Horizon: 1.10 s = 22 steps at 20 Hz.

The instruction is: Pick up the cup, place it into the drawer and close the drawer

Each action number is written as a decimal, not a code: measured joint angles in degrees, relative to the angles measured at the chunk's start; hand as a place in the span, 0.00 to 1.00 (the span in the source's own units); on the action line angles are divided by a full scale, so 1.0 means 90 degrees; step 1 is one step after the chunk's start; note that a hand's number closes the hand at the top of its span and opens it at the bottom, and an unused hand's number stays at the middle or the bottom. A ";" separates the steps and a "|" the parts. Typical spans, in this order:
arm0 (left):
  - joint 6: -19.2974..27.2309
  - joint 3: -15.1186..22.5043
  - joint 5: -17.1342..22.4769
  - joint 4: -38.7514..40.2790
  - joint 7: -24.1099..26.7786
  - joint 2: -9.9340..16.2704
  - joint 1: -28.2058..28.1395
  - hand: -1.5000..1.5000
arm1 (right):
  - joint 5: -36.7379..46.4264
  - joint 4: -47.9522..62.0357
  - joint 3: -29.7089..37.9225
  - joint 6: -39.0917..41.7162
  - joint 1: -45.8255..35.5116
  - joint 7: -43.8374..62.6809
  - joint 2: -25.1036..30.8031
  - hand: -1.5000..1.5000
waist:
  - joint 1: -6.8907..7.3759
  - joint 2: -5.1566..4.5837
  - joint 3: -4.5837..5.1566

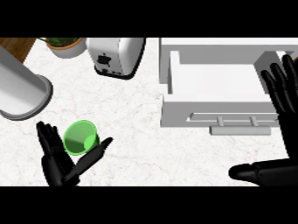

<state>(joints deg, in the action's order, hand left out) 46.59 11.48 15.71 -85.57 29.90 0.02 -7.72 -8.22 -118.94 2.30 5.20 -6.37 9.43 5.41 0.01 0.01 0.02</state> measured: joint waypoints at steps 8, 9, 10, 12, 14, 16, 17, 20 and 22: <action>-0.0650 -0.0620 0.0540 0.0816 0.0635 0.0028 0.0203 0.00 | 0.0028 0.0186 0.0002 0.0089 0.0072 -0.0212 -0.0053 0.00 | 0.0005 0.0009 -0.0013; -0.0713 -0.0605 0.0676 0.0920 0.0848 0.0022 0.0119 0.00 | -0.0002 0.0152 0.0024 0.0056 0.0014 -0.0135 -0.0054 0.00 | 0.0006 0.0006 -0.0012; -0.0718 -0.0588 0.0785 0.1039 0.0977 0.0017 0.0136 0.00 | -0.0092 0.0109 0.0110 0.0085 -0.0016 -0.0060 0.0001 0.00 | 0.0005 0.0005 -0.0008; -0.0841 -0.0681 0.0924 0.1232 0.1216 0.0011 0.0113 0.00 | -0.0159 0.0039 0.0162 0.0161 0.0087 -0.0068 0.0038 0.00 | 0.0002 0.0005 -0.0004; -0.0914 -0.0666 0.1182 0.1493 0.1509 0.0007 0.0123 0.00 | -0.0085 -0.0126 0.0023 0.0117 0.0134 0.0045 -0.0021 0.00 | 0.0000 0.0003 -0.0004; -0.1041 -0.0774 0.1266 0.1733 0.1610 0.0024 0.0208 0.00 | -0.0071 -0.0198 -0.0001 0.0064 0.0043 0.0190 -0.0024 0.00 | 0.0000 0.0002 -0.0002; -0.1068 -0.0845 0.1266 0.1816 0.1609 0.0019 0.0264 0.00 | -0.0022 -0.0195 -0.0031 0.0084 0.0122 0.0106 -0.0049 0.00 | -0.0001 0.0003 -0.0001; -0.1226 -0.0912 0.1423 0.2171 0.1844 0.0010 0.0337 0.00 | 0.0047 -0.0039 -0.0065 0.0042 -0.0055 0.0130 -0.0071 0.00 | 0.0002 0.0001 -0.0002; -0.1401 -0.1062 0.1515 0.2469 0.1980 0.0031 0.0432 0.00 | -0.0097 -0.0025 0.0077 0.0123 -0.0022 0.0133 -0.0006 0.00 | 0.0000 0.0000 0.0000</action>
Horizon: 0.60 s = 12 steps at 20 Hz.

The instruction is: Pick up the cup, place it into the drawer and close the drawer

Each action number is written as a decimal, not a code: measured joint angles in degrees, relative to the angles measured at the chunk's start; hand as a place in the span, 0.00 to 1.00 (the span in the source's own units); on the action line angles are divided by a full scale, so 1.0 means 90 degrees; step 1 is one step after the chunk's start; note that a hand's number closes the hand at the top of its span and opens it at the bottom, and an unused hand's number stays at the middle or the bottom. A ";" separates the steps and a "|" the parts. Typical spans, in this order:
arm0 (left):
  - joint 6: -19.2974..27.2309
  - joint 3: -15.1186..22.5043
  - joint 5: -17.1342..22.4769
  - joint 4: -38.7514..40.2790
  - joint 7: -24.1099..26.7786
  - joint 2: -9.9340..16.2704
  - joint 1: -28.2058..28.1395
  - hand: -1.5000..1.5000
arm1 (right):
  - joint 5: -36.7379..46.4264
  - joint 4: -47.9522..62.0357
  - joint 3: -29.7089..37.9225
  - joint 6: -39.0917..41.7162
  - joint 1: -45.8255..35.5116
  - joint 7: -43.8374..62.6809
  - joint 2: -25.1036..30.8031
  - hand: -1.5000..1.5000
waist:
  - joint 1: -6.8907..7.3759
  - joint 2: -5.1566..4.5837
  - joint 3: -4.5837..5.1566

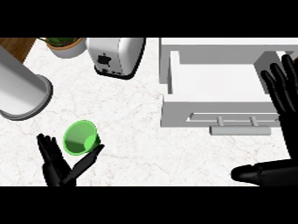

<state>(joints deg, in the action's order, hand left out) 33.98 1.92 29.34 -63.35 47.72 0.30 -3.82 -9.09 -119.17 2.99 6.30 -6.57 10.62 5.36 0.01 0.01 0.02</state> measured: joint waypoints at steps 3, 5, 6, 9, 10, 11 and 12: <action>-0.0260 -0.0201 0.0007 0.0309 0.0130 0.0027 0.0119 0.00 | 0.0021 -0.0026 -0.0043 -0.0047 -0.0070 0.0086 -0.0028 0.00 | -0.0001 0.0000 -0.0002; -0.0333 -0.0174 0.0041 0.0352 0.0188 0.0049 0.0084 0.00 | 0.0110 -0.0062 -0.0126 -0.0062 -0.0011 0.0019 -0.0084 0.00 | 0.0000 0.0000 -0.0002; -0.0360 -0.0148 0.0132 0.0590 0.0318 0.0032 0.0230 0.00 | 0.0122 -0.0139 -0.0144 -0.0085 -0.0013 0.0085 -0.0085 0.00 | -0.0005 0.0000 -0.0001; -0.0497 -0.0200 0.0196 0.0952 0.0533 0.0003 0.0458 0.00 | 0.0086 -0.0157 -0.0144 -0.0051 0.0085 0.0031 -0.0111 0.00 | -0.0009 0.0000 0.0000; -0.0549 -0.0233 0.0192 0.1012 0.0568 -0.0004 0.0488 0.00 | 0.0093 -0.0137 -0.0142 -0.0020 0.0156 -0.0054 -0.0124 0.00 | -0.0009 0.0000 0.0000; -0.0654 -0.0295 0.0212 0.1071 0.0612 0.0013 0.0515 0.00 | 0.0032 -0.0246 -0.0101 -0.0025 0.0139 0.0092 -0.0082 0.00 | -0.0009 -0.0001 -0.0001; -0.0688 -0.0270 0.0268 0.1085 0.0635 0.0005 0.0533 0.00 | 0.0063 -0.0294 -0.0111 -0.0073 0.0090 0.0177 -0.0082 0.00 | -0.0008 0.0000 -0.0001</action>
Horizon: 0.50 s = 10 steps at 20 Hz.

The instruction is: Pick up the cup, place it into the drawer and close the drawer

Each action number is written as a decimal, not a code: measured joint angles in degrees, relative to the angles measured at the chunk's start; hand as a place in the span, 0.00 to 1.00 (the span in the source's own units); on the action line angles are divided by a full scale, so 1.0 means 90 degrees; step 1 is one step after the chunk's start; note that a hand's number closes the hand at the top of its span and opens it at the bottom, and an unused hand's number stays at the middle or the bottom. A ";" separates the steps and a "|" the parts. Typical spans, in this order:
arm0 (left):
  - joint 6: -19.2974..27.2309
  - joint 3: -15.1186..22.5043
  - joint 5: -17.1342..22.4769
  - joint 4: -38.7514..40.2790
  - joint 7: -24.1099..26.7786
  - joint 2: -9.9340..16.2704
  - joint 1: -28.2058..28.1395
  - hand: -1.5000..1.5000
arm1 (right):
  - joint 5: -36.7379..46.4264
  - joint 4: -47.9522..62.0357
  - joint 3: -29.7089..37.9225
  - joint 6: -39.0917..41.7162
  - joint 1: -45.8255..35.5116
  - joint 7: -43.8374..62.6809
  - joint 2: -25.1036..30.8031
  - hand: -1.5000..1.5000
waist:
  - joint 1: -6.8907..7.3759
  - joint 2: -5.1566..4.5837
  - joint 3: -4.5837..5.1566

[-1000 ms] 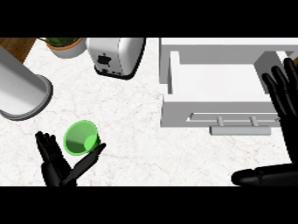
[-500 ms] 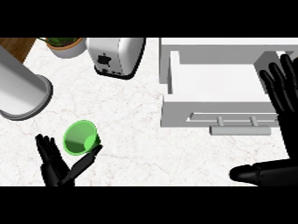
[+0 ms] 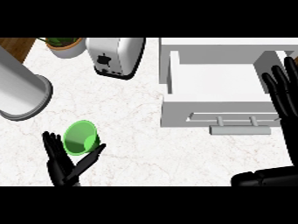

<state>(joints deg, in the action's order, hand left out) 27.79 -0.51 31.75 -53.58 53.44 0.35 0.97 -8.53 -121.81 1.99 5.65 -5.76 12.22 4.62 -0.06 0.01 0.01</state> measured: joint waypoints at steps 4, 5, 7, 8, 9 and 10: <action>-0.0156 -0.0145 0.0133 0.0319 0.0141 -0.0022 0.0319 0.00 | 0.0136 0.0037 -0.0143 -0.0012 0.0055 -0.0105 -0.0087 0.00 | 0.0000 -0.0001 0.0002; -0.0173 -0.0160 0.0193 0.0409 0.0161 -0.0025 0.0410 0.00 | 0.0146 -0.0044 -0.0179 0.0027 0.0211 -0.0178 -0.0109 0.00 | -0.0004 -0.0001 0.0001; -0.0256 -0.0080 0.0386 0.0532 0.0267 -0.0028 0.0448 0.00 | 0.0018 0.0035 -0.0063 0.0099 0.0140 -0.0144 -0.0038 0.00 | -0.0004 0.0000 0.0000; -0.0378 -0.0131 0.0402 0.0606 0.0295 0.0005 0.0455 0.00 | -0.0033 0.0079 0.0019 0.0080 0.0038 -0.0096 -0.0010 0.00 | -0.0001 -0.0001 0.0001; -0.0489 -0.0206 0.0411 0.0764 0.0326 0.0014 0.0552 0.00 | -0.0046 0.0166 0.0056 0.0095 -0.0027 -0.0123 0.0009 0.00 | -0.0001 -0.0002 0.0001; -0.0621 -0.0247 0.0425 0.0853 0.0364 0.0009 0.0584 0.00 | -0.0049 0.0154 0.0045 0.0115 0.0012 -0.0152 0.0002 0.00 | -0.0003 -0.0003 0.0001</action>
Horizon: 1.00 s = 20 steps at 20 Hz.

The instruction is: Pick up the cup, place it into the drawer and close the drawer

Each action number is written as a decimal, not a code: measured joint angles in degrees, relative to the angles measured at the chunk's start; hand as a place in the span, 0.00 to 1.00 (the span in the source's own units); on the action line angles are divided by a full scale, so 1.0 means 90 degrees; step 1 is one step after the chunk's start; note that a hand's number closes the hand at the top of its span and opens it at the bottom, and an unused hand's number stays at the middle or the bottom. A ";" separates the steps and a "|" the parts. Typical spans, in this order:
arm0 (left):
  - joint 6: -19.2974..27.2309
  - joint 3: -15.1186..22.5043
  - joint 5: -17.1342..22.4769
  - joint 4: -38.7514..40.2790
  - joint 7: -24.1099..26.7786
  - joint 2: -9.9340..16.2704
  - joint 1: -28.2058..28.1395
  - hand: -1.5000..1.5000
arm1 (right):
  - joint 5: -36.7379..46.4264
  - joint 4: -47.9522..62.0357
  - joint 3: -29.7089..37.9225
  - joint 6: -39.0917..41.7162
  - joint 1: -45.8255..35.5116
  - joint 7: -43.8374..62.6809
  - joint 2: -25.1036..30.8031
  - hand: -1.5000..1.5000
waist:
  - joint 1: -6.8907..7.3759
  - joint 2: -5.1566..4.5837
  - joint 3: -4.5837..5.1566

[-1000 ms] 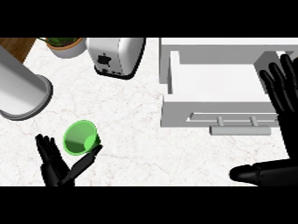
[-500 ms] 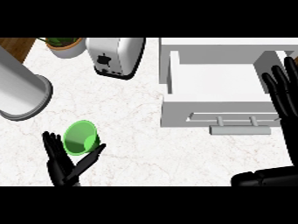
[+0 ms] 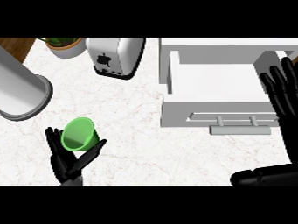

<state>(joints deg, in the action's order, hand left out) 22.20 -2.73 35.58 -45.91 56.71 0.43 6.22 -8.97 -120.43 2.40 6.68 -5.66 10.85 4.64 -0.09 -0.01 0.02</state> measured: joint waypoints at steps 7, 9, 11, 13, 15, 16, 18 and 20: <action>-0.0915 -0.0138 0.0087 0.0503 0.0125 0.0051 0.0351 1.00 | -0.0015 -0.0033 0.0033 -0.0017 -0.0069 0.0130 0.0034 0.00 | -0.0007 -0.0002 0.0001; -0.1184 -0.0167 0.0078 0.0633 0.0238 0.0046 0.0379 1.00 | -0.0059 0.0050 0.0052 0.0076 -0.0010 0.0005 0.0046 0.00 | -0.0008 -0.0003 0.0000; -0.1335 -0.0155 0.0081 0.0756 0.0295 0.0012 0.0493 1.00 | 0.0006 0.0064 0.0010 -0.0015 -0.0154 0.0119 0.0027 0.00 | -0.0007 -0.0003 0.0001; -0.1398 -0.0093 0.0141 0.0887 0.0383 0.0004 0.0633 1.00 | 0.0057 0.0107 -0.0029 -0.0018 -0.0154 0.0093 0.0009 0.00 | -0.0011 -0.0003 0.0002; -0.1443 -0.0117 0.0108 0.0975 0.0563 -0.0009 0.0664 1.00 | 0.0013 0.0035 0.0007 -0.0008 -0.0109 0.0098 0.0018 0.00 | -0.0018 -0.0004 0.0001; -0.1445 -0.0154 0.0064 0.1033 0.0601 0.0022 0.0691 1.00 | -0.0008 -0.0020 0.0021 -0.0002 -0.0082 0.0121 0.0029 0.00 | -0.0019 -0.0003 0.0002; -0.1387 -0.0242 -0.0014 0.1085 0.0697 0.0021 0.0774 1.00 | 0.0026 -0.0053 -0.0022 -0.0015 -0.0032 0.0134 0.0003 0.00 | -0.0017 -0.0002 0.0002; -0.1338 -0.0321 -0.0078 0.1082 0.0767 0.0050 0.0802 1.00 | 0.0042 0.0000 0.0015 -0.0003 -0.0055 0.0086 0.0024 0.00 | -0.0010 -0.0003 0.0001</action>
<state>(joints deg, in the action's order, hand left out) 10.15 -5.62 34.87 -36.17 63.61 0.87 13.44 -8.59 -120.43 2.54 6.66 -6.15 11.63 4.85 -0.18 -0.04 0.03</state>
